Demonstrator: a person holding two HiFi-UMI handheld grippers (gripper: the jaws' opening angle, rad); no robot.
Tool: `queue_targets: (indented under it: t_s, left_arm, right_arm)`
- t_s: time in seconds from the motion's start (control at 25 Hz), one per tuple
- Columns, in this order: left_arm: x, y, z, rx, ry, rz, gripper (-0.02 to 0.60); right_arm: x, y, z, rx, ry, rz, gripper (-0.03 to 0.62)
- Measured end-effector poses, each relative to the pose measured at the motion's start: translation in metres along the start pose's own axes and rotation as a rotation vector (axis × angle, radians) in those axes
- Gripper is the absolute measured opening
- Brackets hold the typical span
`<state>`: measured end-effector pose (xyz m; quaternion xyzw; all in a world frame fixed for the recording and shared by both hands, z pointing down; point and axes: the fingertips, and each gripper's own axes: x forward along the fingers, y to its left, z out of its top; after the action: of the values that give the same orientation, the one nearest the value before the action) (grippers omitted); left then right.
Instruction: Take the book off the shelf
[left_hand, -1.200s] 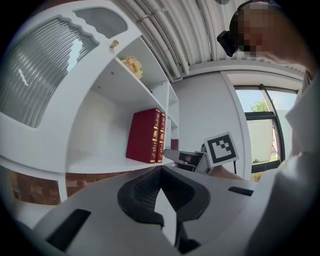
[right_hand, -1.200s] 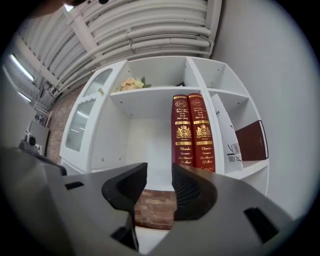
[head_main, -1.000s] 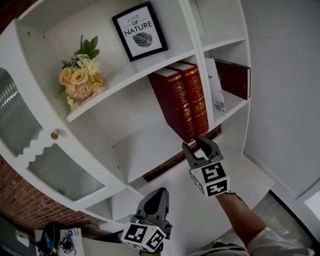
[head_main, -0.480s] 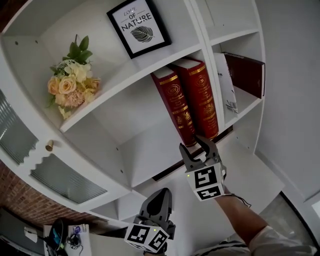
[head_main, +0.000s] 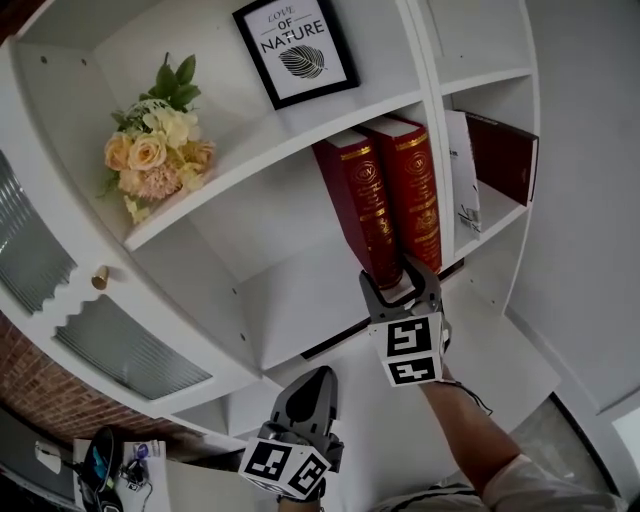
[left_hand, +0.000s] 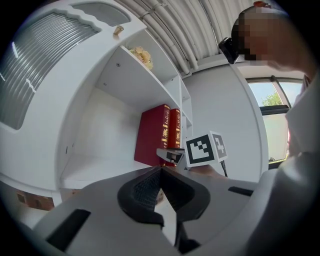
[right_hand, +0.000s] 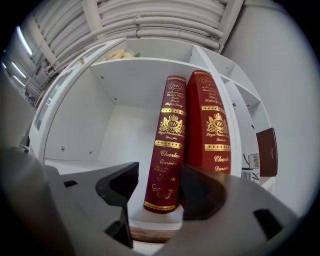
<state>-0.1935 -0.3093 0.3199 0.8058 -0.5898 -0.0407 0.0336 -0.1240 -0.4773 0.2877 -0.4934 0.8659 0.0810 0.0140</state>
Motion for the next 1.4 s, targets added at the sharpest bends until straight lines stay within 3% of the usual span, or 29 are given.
queue_targets:
  t_s: [0.24, 0.36, 0.6, 0.92, 1.08, 1.24, 1.4]
  left_arm:
    - [0.002, 0.005, -0.004, -0.012, 0.003, 0.0, 0.011]
    - [0.004, 0.008, 0.004, -0.012, -0.007, -0.005, 0.011]
    - [0.034, 0.006, 0.056, 0.024, -0.083, -0.066, 0.011]
    - [0.09, -0.001, 0.104, 0.048, -0.108, -0.126, 0.018]
    - [0.105, -0.005, 0.126, 0.07, -0.125, -0.12, 0.121]
    - [0.111, -0.017, 0.137, 0.088, -0.14, -0.116, 0.175]
    - [0.117, -0.026, 0.145, 0.145, -0.158, -0.068, 0.257]
  right_arm:
    - [0.009, -0.004, -0.012, 0.039, 0.077, -0.039, 0.255]
    - [0.01, 0.002, -0.013, 0.034, 0.078, -0.019, 0.255]
    - [0.015, 0.01, -0.016, -0.032, 0.062, -0.023, 0.255]
    - [0.025, 0.009, -0.024, -0.084, 0.082, -0.029, 0.255]
    - [0.01, 0.012, -0.02, -0.075, 0.069, 0.001, 0.253]
    - [-0.01, 0.019, -0.015, -0.064, 0.06, 0.043, 0.253]
    - [-0.021, 0.027, -0.013, -0.086, 0.046, 0.057, 0.25]
